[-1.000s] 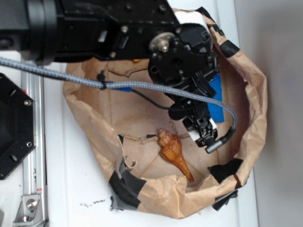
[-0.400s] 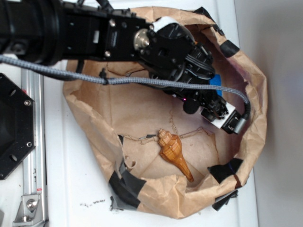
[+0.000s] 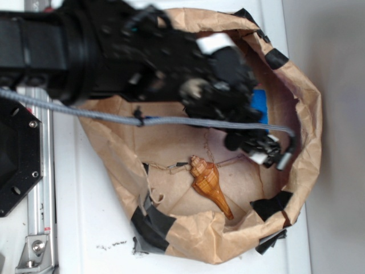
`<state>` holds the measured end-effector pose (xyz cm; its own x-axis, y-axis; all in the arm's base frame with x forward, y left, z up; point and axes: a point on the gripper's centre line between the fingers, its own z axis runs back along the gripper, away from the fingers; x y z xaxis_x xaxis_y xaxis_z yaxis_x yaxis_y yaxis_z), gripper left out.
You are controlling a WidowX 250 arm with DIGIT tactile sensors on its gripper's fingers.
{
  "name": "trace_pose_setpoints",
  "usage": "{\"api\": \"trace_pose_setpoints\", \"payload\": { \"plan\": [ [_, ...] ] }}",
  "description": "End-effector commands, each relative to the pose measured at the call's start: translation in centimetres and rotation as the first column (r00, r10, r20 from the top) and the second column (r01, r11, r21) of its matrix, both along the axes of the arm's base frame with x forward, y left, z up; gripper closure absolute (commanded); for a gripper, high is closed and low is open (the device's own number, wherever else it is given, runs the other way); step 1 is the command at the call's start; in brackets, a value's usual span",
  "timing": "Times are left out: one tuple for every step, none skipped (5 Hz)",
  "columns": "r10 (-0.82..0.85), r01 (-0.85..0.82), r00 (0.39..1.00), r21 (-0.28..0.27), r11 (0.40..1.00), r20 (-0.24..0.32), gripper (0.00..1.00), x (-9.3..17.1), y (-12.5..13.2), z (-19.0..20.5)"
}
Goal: Grab the blue sponge.
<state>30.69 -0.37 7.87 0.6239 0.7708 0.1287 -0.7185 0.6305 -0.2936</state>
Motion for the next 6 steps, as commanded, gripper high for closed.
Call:
{"api": "trace_pose_setpoints", "payload": {
  "plan": [
    [0.016, -0.017, 0.999, 0.015, 1.000, 0.044, 0.00, 1.7, 0.8, 3.0],
    [0.037, -0.038, 0.998, 0.014, 0.999, 0.049, 0.00, 2.2, 1.7, 2.0],
    [0.045, -0.046, 0.998, 0.029, 0.999, 0.041, 0.00, 3.3, 1.8, 0.3],
    [0.052, -0.052, 0.999, 0.033, 0.998, -0.002, 0.00, 3.4, 1.7, -1.6],
    [0.052, -0.051, 0.998, 0.061, 0.997, -0.018, 0.00, 4.1, 1.8, -2.5],
    [0.060, -0.055, 0.995, 0.069, 0.996, -0.077, 0.00, 4.5, 1.5, -4.3]
  ]
}}
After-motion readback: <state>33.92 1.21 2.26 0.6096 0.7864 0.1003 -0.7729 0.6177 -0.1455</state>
